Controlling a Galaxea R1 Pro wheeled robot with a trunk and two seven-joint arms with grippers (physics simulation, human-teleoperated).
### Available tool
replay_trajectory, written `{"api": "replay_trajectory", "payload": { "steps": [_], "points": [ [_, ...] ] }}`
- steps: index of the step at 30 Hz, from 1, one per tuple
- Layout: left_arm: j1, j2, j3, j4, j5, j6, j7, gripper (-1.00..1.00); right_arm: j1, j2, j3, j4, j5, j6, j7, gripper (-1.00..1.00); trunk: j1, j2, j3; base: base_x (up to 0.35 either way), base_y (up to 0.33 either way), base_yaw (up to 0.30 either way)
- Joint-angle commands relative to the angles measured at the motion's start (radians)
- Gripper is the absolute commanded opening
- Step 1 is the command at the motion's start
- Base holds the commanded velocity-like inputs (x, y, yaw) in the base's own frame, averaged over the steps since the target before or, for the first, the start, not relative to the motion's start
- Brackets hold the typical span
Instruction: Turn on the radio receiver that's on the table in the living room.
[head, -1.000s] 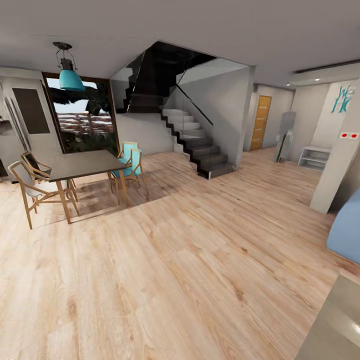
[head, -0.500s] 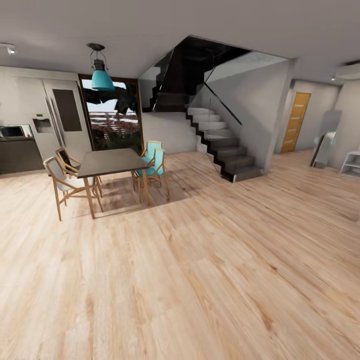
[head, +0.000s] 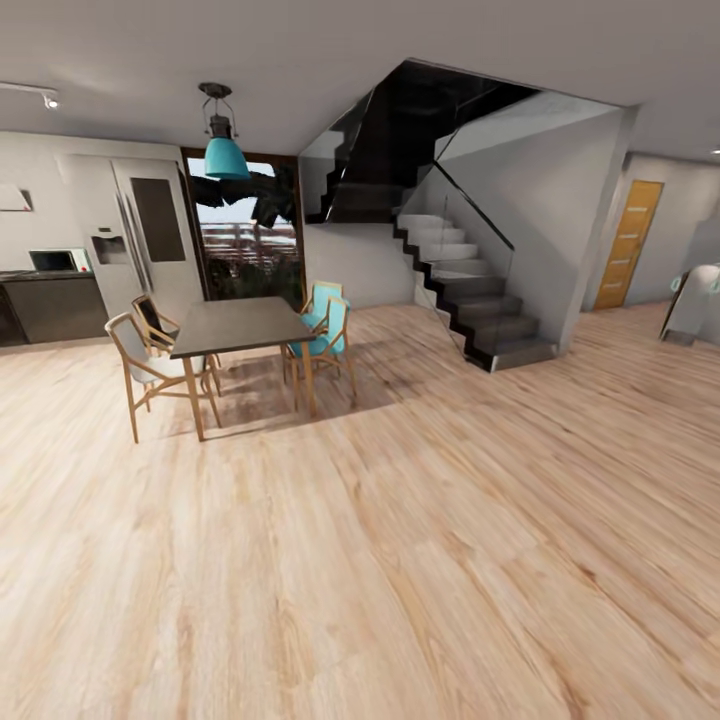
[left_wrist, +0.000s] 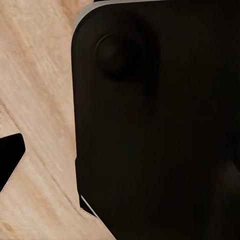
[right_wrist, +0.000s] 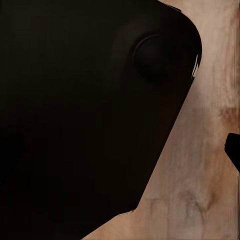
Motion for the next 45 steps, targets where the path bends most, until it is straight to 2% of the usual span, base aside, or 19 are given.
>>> {"api": "replay_trajectory", "payload": {
  "steps": [1, 21, 30, 45],
  "points": [
    [0.000, 0.000, 0.000, 0.000, 0.000, 0.000, 0.000, 1.00, 0.000, 0.000, 0.000, 0.000, 0.000, 0.000, 0.000, 1.00, 0.000, 0.000, 0.000, 0.323, 0.000, 0.003],
    [0.000, -0.001, 0.000, 0.000, 0.000, 0.000, 0.000, 1.00, 0.000, 0.000, -0.001, 0.000, -0.001, 0.001, 0.000, 1.00, 0.000, 0.000, 0.000, 0.323, 0.000, -0.006],
    [0.000, -0.001, 0.000, 0.000, 0.000, 0.000, 0.000, 1.00, 0.000, 0.000, -0.003, 0.000, -0.002, 0.001, 0.008, 1.00, 0.000, 0.000, 0.006, 0.290, 0.000, -0.240],
    [0.000, -0.001, 0.000, 0.000, 0.000, 0.000, 0.001, 1.00, 0.000, 0.000, -0.003, 0.000, -0.002, 0.001, 0.008, 1.00, 0.000, 0.000, 0.017, 0.022, 0.000, -0.268]
  ]
}}
